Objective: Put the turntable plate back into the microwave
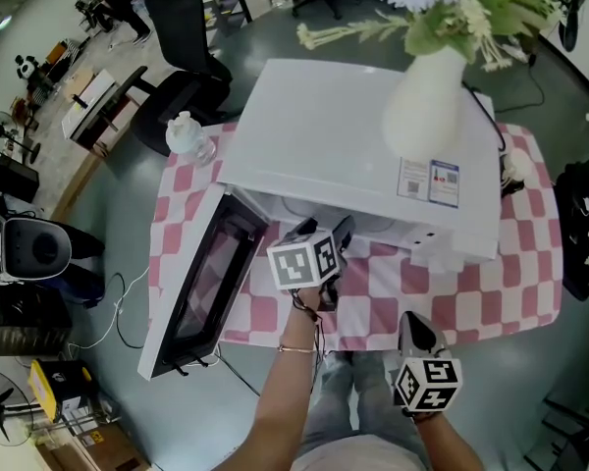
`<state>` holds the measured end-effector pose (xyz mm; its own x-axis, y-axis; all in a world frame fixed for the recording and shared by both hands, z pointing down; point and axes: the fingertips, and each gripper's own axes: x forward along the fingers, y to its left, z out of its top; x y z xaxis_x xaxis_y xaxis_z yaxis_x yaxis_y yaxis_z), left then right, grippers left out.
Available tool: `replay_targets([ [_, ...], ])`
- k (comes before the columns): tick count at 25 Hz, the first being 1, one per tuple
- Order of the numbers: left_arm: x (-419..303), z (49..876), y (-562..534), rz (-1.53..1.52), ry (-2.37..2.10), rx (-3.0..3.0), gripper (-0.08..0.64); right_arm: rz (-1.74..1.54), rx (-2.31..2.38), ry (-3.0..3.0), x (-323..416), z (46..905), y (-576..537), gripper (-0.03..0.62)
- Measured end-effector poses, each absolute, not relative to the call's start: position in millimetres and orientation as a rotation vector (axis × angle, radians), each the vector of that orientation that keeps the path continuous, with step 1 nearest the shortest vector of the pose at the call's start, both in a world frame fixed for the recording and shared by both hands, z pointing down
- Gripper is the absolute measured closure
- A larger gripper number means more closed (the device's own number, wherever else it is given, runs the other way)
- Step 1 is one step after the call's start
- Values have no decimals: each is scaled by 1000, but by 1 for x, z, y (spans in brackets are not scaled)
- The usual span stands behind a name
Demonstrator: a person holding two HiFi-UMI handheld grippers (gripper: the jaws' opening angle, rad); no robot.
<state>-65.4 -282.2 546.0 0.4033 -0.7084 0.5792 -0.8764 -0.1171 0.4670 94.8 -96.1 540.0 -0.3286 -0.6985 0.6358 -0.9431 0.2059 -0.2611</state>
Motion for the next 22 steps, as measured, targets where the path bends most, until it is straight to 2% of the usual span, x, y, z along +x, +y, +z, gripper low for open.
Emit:
replay_targets([
  [6,-70,528,-289,224,-1404,1939,252,884,1517,-2115,95,542,-99,583],
  [22,-85,513,-263,220,-1445,1924,253,859,1446,-2180,78,534,-110,583],
])
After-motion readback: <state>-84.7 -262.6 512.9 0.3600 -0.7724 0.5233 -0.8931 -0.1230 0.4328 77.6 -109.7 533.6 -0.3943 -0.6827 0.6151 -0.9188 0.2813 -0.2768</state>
